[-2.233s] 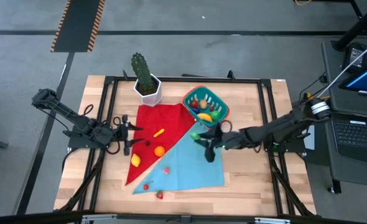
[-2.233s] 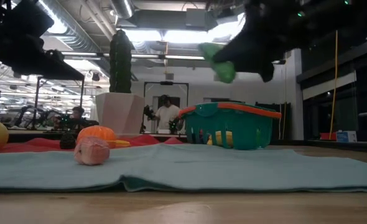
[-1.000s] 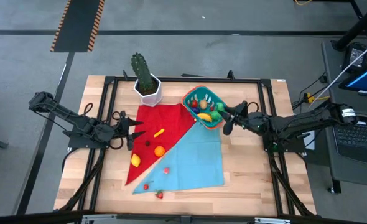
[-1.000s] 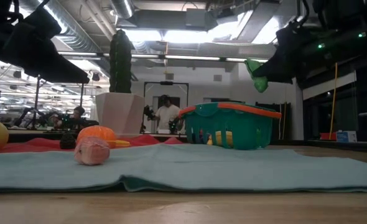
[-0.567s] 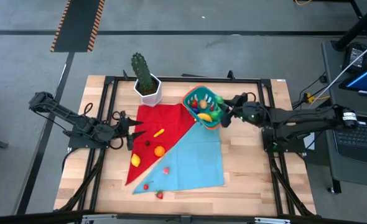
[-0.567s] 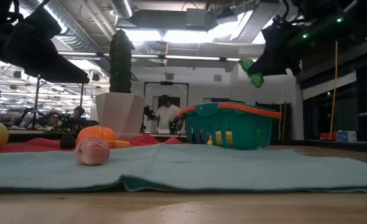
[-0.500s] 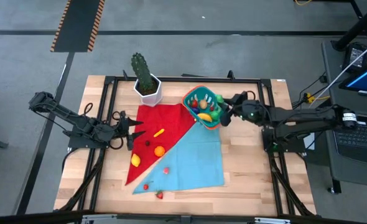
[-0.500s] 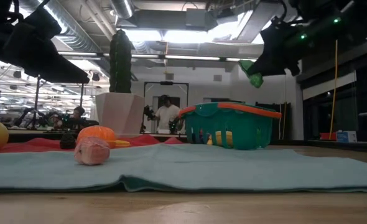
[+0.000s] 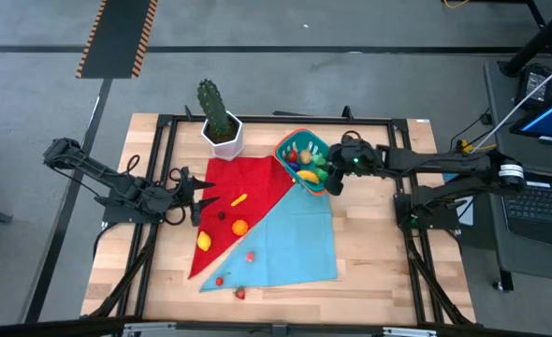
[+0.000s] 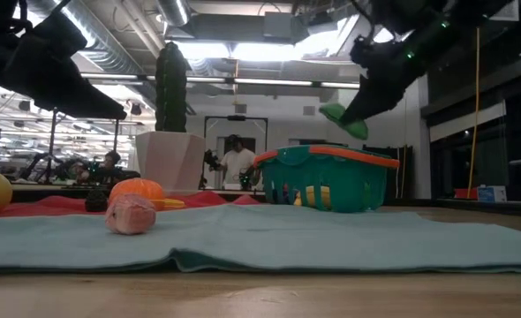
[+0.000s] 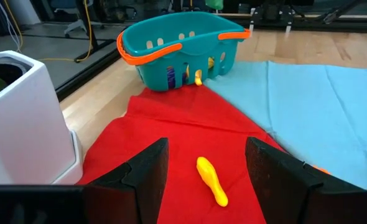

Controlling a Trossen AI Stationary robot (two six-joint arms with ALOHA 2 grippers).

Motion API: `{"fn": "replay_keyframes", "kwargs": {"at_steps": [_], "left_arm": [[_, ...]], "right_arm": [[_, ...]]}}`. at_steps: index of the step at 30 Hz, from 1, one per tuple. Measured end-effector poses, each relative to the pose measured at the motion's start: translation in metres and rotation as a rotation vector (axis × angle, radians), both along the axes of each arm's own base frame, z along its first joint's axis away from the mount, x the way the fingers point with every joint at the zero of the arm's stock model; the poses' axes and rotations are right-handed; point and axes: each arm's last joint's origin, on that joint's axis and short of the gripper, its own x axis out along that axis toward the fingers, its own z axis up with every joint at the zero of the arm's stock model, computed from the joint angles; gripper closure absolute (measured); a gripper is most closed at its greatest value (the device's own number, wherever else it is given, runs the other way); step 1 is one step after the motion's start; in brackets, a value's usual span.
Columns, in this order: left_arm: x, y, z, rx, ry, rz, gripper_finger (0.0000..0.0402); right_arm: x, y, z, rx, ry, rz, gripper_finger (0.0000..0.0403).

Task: Build produce basket
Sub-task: Put the green pea into the blue basket

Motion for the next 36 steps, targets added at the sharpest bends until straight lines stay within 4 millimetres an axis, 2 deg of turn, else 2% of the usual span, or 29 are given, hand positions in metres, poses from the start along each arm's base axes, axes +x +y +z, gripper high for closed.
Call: {"fn": "replay_keyframes", "kwargs": {"at_steps": [7,14,17,28,36], "left_arm": [[0.000,0.000,0.000,0.000,0.000,0.000,0.0198],[0.000,0.000,0.000,-0.002,-0.003,0.000,0.0198],[0.000,0.000,0.000,-0.004,-0.004,0.001,0.0198],[0.000,0.000,0.000,-0.005,-0.004,0.001,0.0198],[0.000,0.000,0.000,-0.005,-0.004,0.001,0.0198]], "right_arm": [[0.021,-0.004,0.015,0.038,0.169,0.118,0.0284],[0.037,-0.018,0.022,0.042,0.306,0.146,0.0284],[0.041,-0.023,0.021,0.053,0.348,0.143,0.0284],[0.043,-0.027,0.021,0.111,0.330,0.170,0.0284],[0.052,-0.029,0.004,0.145,0.379,0.194,0.0284]]}}
